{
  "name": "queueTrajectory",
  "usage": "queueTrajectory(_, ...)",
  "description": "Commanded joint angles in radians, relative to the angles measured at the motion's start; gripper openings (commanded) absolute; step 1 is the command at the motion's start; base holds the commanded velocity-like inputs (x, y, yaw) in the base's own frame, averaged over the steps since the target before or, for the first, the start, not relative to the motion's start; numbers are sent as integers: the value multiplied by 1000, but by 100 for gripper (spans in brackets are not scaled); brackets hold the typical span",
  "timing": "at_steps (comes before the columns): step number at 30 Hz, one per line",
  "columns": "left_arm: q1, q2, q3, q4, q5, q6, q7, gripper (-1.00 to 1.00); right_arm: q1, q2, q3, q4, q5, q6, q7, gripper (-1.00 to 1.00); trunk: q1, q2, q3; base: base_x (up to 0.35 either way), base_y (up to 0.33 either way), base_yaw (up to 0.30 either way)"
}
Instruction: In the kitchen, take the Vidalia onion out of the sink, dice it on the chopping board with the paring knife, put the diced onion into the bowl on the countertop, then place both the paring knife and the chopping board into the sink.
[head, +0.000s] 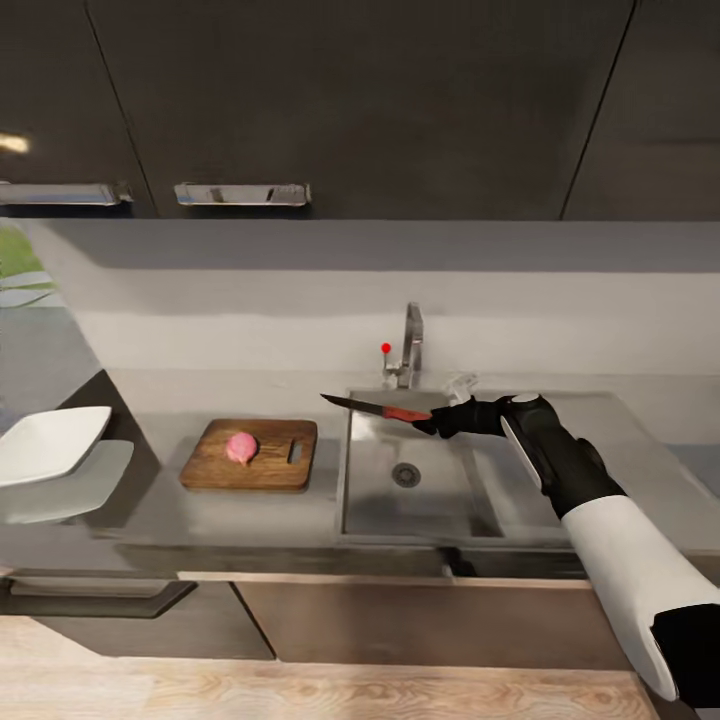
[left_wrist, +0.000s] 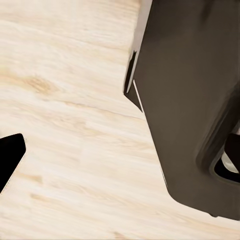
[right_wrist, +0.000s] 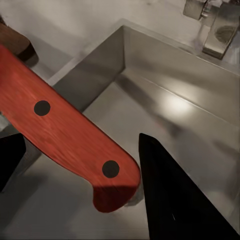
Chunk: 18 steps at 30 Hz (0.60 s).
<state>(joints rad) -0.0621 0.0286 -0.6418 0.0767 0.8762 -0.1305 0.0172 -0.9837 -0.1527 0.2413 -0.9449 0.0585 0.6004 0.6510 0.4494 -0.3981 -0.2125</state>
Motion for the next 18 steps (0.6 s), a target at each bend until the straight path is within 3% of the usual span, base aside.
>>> queueTrajectory(1, -1, 3, -6, 2, 1, -3, 1, 100, -1, -1, 1, -1, 3, 5, 6, -100, 1, -2, 0, 0, 290, 0)
queueTrajectory(18, -1, 5, -18, 2, -2, -3, 1, 100, -1, -1, 1, 7, 4, 4, 4, -100, 1, -2, 26, 45, 290, 0)
